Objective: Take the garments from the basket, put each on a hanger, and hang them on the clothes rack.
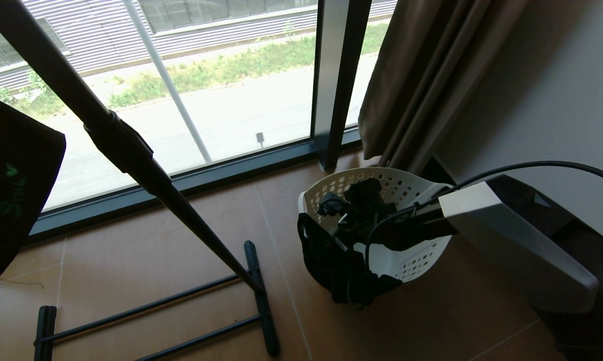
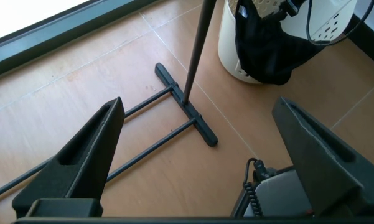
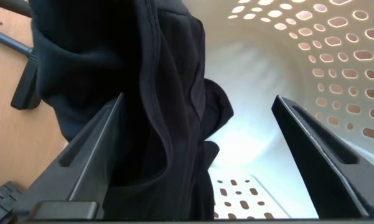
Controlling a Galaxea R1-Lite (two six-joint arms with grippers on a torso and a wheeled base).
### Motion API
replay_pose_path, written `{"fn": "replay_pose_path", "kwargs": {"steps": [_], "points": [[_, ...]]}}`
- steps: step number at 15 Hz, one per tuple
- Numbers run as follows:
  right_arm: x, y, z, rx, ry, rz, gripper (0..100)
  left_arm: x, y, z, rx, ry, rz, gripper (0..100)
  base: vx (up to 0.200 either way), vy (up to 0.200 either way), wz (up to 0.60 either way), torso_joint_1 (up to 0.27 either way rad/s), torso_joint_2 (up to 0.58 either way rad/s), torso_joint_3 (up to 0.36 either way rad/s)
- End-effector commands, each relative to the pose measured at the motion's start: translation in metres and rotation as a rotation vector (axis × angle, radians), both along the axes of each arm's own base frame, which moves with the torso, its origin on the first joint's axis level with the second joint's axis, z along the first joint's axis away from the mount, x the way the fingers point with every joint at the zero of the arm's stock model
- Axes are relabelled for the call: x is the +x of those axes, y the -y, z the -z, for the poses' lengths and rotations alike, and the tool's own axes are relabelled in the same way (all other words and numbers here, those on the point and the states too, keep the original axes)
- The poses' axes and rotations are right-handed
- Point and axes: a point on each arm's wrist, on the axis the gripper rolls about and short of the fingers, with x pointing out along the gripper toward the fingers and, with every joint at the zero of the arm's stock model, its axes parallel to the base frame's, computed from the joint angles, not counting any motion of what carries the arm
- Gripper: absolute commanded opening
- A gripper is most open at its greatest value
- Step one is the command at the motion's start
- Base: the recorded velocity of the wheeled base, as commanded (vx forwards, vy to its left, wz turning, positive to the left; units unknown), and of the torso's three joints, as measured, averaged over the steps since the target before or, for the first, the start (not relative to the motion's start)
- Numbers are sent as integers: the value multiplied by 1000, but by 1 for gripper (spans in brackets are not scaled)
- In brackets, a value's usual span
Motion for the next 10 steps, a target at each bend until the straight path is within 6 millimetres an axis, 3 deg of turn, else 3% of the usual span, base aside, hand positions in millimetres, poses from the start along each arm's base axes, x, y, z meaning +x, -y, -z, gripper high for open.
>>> {"fn": "replay_pose_path", "kwargs": {"steps": [1, 10], "points": [[4, 1, 1, -3, 8, 13, 100, 0, 0, 0, -1, -2, 0, 100, 0, 0, 0, 0, 0, 0], [18, -2, 15, 0, 24, 73, 100, 0, 0, 0, -1, -2, 0, 100, 0, 0, 0, 0, 0, 0]]}}
